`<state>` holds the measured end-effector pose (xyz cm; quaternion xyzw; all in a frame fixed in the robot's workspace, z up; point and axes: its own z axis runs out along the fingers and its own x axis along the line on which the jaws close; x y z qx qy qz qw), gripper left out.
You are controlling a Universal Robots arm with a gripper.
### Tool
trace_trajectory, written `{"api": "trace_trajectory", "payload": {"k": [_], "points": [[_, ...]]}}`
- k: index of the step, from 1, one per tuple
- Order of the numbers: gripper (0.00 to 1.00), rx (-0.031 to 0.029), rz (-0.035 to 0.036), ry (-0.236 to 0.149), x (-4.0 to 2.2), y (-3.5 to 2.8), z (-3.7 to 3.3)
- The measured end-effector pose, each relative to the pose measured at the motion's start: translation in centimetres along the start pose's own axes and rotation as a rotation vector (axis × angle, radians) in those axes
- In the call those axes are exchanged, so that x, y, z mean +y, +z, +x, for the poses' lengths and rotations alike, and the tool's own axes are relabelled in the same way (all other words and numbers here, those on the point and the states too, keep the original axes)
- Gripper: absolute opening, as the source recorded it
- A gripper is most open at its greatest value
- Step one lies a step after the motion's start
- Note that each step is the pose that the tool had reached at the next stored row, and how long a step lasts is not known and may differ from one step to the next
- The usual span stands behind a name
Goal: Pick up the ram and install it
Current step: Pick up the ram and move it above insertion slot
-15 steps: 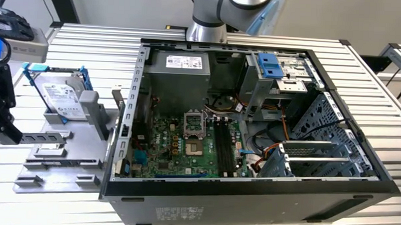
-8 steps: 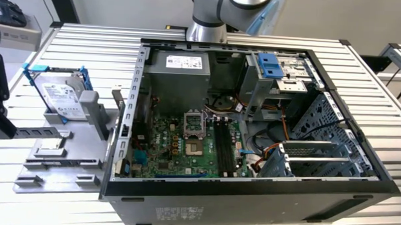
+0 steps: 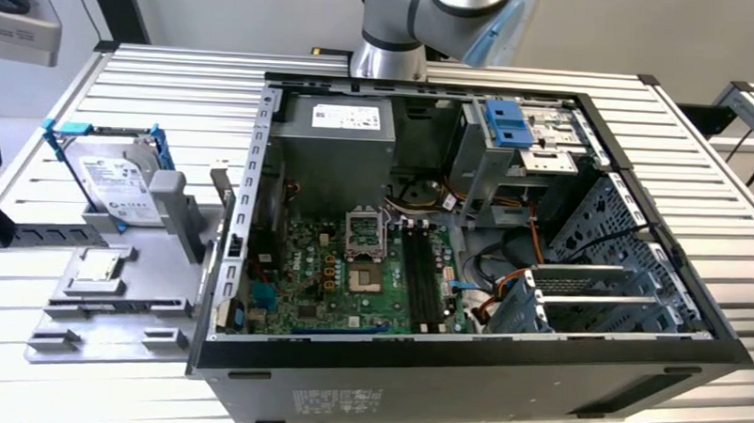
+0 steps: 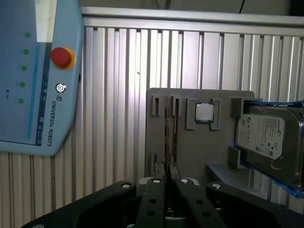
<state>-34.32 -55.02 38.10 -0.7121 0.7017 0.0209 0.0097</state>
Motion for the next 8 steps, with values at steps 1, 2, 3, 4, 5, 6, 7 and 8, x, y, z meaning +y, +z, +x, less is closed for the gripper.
{"api": "trace_trajectory", "payload": {"k": [1,2,3,4,5,6,7,8], "points": [[0.00,0.0000,0.0002,0.000,0.00,-0.04,0.00],[0.00,0.0000,0.0002,0.000,0.00,-0.04,0.00],[0.00,-0.0001,0.0003,0.000,0.00,-0.04,-0.01],[0.00,0.0000,0.0001,0.000,0.00,-0.05,-0.02],[0.00,0.0001,0.0001,0.000,0.00,-0.06,-0.02],[0.00,0.0000,0.0001,0.000,0.00,-0.06,-0.03],[0.00,0.0000,0.0001,0.000,0.00,-0.06,-0.03],[0.00,0.0001,0.0001,0.000,0.00,-0.06,-0.04]]}}
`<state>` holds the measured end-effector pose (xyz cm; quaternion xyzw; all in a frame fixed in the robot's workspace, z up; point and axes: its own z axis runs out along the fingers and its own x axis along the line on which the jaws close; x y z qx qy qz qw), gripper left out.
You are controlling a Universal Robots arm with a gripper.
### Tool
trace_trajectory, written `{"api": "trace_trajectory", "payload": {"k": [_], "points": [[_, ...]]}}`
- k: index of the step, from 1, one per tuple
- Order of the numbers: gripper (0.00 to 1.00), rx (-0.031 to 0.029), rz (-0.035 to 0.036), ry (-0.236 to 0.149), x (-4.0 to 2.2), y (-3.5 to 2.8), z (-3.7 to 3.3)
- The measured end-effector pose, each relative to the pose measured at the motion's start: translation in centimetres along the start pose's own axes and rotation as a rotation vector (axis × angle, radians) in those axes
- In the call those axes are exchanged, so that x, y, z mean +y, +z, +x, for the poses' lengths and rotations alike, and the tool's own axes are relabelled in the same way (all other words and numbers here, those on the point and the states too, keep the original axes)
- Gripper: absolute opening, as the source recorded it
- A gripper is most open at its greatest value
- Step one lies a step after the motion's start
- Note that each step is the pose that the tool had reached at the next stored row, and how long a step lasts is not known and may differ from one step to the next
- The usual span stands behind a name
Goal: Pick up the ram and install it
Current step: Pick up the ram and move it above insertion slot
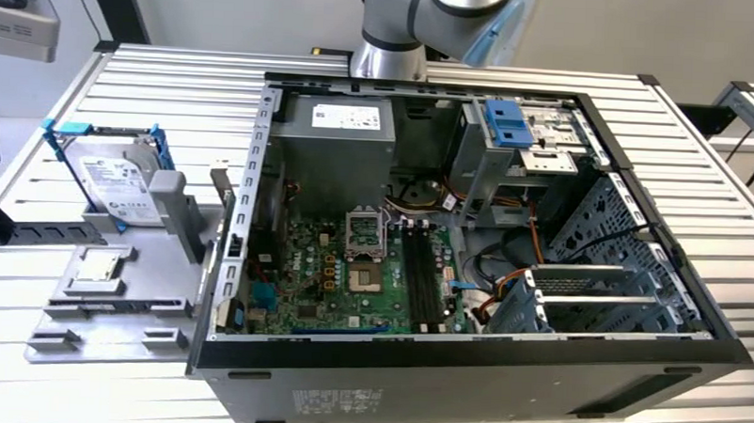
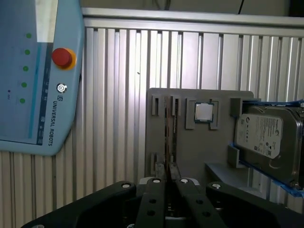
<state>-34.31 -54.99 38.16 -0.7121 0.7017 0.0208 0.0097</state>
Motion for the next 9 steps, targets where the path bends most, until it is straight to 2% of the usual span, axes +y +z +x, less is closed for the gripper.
{"api": "trace_trajectory", "payload": {"k": [3,4,9], "points": [[0.00,-0.0001,0.0000,0.000,-0.03,0.00,-0.02],[0.00,0.0001,-0.0002,0.000,-0.22,-0.02,-0.02],[0.00,-0.0001,-0.0040,0.000,-1.94,-0.03,0.02]]}}
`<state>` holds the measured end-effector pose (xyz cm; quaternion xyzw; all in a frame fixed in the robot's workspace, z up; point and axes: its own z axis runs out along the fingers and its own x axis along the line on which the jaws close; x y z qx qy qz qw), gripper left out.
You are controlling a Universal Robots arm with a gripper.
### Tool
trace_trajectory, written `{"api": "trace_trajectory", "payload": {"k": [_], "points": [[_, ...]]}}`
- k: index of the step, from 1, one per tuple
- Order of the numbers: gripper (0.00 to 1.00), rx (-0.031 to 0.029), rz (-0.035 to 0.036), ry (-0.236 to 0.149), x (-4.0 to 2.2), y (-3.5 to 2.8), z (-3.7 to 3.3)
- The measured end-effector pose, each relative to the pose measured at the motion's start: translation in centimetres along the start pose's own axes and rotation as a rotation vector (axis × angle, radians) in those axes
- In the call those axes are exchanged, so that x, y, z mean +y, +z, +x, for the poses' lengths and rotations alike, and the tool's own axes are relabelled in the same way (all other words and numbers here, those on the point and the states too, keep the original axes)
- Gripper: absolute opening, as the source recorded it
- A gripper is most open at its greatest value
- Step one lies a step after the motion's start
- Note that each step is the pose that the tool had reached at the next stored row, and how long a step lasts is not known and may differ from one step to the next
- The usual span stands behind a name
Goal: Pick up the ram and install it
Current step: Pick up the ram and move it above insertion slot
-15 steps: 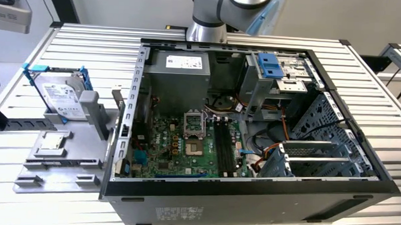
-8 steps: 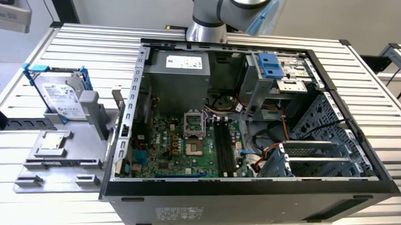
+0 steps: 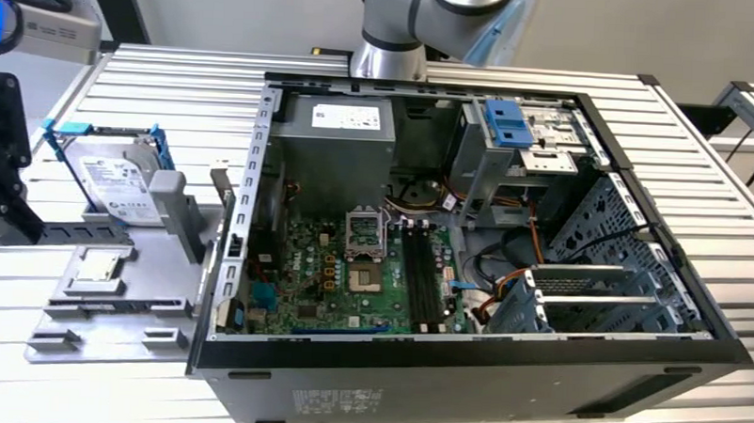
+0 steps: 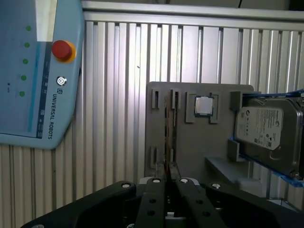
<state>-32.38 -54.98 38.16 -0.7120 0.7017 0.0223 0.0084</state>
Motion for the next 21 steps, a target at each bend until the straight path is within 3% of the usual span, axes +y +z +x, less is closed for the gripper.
{"api": "trace_trajectory", "payload": {"k": [14,21], "points": [[0.00,-0.0003,-0.0197,0.001,-6.50,-0.13,0.09],[0.00,-0.0003,-0.0271,0.001,-10.19,-0.21,0.15]]}}
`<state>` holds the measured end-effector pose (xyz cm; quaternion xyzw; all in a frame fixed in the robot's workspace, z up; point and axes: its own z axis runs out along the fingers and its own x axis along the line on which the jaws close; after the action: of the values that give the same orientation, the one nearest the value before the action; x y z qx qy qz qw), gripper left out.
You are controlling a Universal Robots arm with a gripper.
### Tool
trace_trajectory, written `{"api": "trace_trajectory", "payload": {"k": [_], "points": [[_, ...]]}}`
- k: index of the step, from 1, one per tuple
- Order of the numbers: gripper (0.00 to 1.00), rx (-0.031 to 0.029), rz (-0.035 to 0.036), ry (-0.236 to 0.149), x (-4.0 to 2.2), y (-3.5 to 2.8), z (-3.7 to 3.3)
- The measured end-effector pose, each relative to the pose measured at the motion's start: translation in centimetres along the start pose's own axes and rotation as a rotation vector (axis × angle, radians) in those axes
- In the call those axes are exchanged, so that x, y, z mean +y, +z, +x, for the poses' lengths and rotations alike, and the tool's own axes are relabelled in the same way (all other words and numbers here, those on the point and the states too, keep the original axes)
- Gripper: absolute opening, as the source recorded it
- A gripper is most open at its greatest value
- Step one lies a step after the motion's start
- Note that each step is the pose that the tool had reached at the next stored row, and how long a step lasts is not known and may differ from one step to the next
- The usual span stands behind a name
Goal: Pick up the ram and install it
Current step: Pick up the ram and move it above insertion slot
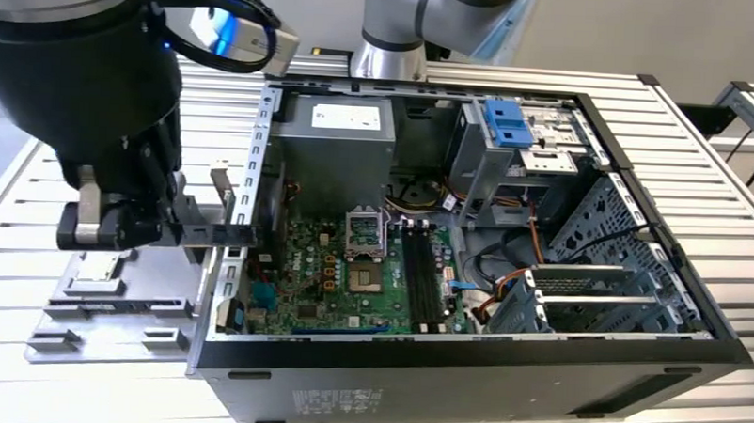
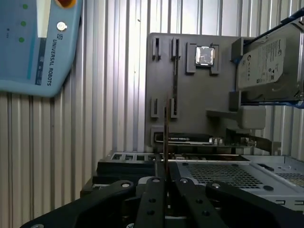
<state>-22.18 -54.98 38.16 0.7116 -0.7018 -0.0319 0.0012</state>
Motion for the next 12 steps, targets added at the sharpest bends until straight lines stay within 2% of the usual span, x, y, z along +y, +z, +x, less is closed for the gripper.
{"api": "trace_trajectory", "payload": {"k": [9,12], "points": [[0.00,-0.0001,-0.0072,0.000,-4.18,-0.20,0.05],[0.00,-0.0001,-0.0095,0.000,-5.76,-0.27,0.07]]}}
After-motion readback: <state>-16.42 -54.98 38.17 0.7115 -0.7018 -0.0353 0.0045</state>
